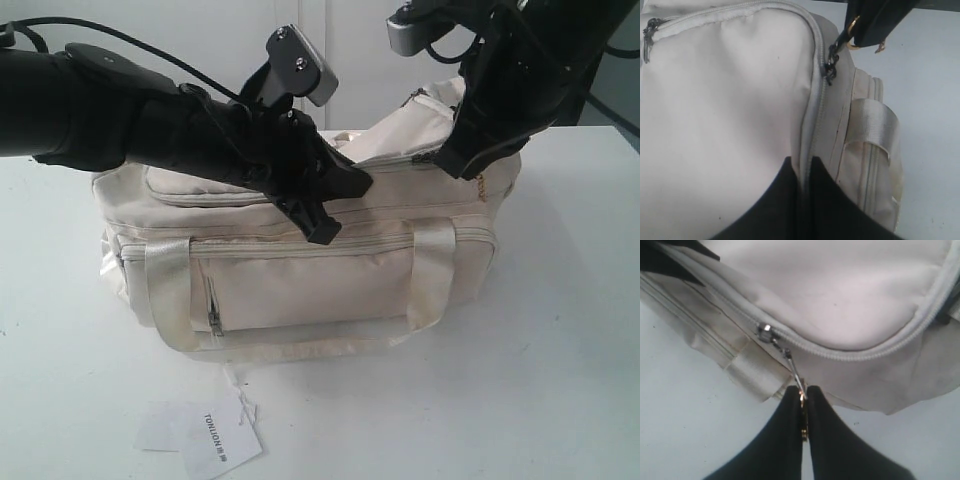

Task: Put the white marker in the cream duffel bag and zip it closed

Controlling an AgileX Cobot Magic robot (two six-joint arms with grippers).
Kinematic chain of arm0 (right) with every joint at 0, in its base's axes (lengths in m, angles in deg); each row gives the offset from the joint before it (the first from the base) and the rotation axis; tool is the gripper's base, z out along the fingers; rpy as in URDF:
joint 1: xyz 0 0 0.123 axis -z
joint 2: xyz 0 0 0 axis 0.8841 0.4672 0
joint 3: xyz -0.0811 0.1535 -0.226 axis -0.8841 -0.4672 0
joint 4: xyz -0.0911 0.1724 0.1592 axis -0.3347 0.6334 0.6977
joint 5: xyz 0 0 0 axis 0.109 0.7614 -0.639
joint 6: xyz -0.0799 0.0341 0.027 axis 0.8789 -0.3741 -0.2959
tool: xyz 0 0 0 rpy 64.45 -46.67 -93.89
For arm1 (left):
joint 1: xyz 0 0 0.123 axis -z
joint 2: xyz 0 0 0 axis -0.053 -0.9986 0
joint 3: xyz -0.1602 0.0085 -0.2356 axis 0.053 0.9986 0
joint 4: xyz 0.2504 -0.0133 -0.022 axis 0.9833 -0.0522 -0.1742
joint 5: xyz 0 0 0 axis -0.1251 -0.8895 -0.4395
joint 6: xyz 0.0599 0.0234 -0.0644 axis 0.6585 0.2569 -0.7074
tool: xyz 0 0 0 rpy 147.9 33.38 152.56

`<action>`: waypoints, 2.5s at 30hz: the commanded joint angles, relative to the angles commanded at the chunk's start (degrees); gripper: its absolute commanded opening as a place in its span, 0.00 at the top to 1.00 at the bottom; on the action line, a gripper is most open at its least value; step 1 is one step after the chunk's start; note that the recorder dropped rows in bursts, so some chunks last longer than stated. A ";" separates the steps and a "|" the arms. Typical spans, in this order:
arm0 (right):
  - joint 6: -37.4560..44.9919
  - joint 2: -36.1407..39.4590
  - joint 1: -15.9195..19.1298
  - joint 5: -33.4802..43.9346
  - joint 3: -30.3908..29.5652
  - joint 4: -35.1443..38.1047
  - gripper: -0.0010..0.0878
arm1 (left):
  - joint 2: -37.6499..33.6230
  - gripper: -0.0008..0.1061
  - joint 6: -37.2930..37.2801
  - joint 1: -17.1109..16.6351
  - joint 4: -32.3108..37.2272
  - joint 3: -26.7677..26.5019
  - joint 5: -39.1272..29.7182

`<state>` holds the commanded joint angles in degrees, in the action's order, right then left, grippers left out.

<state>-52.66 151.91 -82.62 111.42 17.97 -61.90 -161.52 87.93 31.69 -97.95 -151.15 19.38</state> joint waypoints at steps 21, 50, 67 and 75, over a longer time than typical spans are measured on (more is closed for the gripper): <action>-1.61 0.00 0.00 -5.69 0.00 -4.98 0.99 | 1.47 0.99 -0.08 0.00 1.62 0.00 -1.21; -2.57 0.00 3.52 -12.08 0.00 -7.24 0.99 | 1.47 0.99 0.03 0.00 1.62 0.00 -2.48; -2.57 4.01 3.52 -20.66 0.00 -7.24 0.99 | 1.47 0.99 0.03 0.00 2.30 0.00 -3.01; -2.57 4.01 6.65 -22.13 0.00 -7.24 0.99 | 1.50 0.99 0.13 0.00 3.51 0.00 -3.95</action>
<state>-55.23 155.92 -75.97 89.28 17.97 -69.14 -160.01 88.07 31.69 -94.45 -151.15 15.43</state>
